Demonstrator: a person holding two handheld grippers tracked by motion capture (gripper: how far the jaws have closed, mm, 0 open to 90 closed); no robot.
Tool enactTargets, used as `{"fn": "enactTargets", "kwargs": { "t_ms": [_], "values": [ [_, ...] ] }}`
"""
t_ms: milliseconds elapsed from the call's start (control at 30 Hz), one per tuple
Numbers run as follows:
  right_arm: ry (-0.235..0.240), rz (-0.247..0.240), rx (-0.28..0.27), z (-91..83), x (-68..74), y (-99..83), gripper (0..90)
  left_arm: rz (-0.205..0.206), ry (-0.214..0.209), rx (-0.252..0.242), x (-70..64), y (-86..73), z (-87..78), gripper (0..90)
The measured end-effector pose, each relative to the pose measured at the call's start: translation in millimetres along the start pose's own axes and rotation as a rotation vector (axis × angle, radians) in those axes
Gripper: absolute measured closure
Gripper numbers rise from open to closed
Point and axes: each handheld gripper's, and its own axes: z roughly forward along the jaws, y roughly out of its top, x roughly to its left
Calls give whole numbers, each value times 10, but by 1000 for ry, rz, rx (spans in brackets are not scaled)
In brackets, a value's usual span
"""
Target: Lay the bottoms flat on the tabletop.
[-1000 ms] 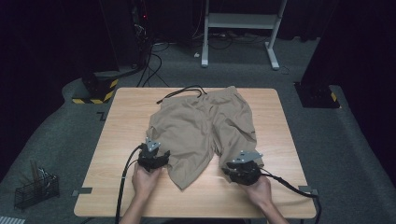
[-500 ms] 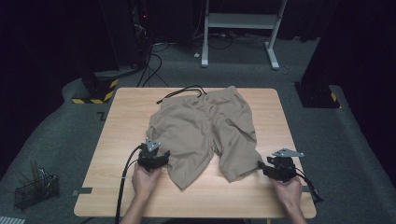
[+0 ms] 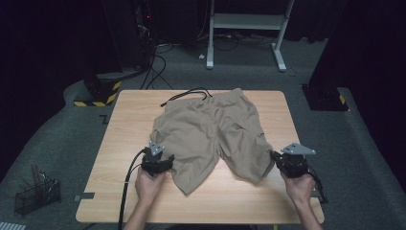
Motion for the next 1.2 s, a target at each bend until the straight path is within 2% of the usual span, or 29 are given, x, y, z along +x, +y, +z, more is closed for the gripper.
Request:
{"fn": "enactTargets", "kwargs": {
  "t_ms": [33,67,100,133,167,200,233,300,333,367,500,567,667,700,800,867,967,1033,1133,1200],
  "values": [
    [53,27,-42,-43,-16,43,868,-3,-1,0,-1,-1,-1,406],
    [115,78,-55,-43,-46,54,866,-1,0,1,-1,-1,-1,405],
    [115,64,-52,-14,-23,49,864,-2,0,0,-1,-1,-1,405],
    [101,15,-28,56,57,15,858,-1,0,0,-1,-1,-1,405],
    [113,-4,-8,118,117,-17,841,-1,0,1,-1,-1,-1,405],
    [160,-36,40,254,226,-81,773,-1,0,1,-1,-1,-1,405],
    [172,-62,85,338,304,-116,714,-1,0,1,-1,-1,-1,405],
    [147,-169,151,489,490,-193,635,-1,0,1,-1,-1,-1,405],
    [138,-188,150,504,532,-208,616,-1,0,1,-1,-1,-1,405],
    [140,-173,130,486,529,-204,597,1,1,0,-1,-1,0,405],
    [149,-10,16,268,300,-170,541,-1,1,1,-3,-1,-1,405],
    [128,46,18,201,187,-216,513,-2,2,1,-3,-1,-1,404],
    [111,71,62,205,116,-348,512,-3,1,0,-2,-1,-1,404],
    [126,86,47,195,101,-389,523,-4,1,0,-1,-2,-1,404],
    [174,146,-73,49,32,-408,528,-3,1,0,-2,-1,-1,404],
    [181,161,-100,-19,-19,-347,528,-3,1,0,-2,-1,-1,404],
    [168,150,-110,-71,-79,-270,546,-3,1,0,-2,-1,-1,404],
    [144,158,-93,-73,-129,-241,572,-3,1,0,-2,-1,-1,404],
    [91,187,-37,13,-244,-228,617,-3,1,0,-2,-1,-1,403],
    [35,187,18,135,-326,-242,652,-3,1,0,-2,-1,-1,403]
  ]
}}
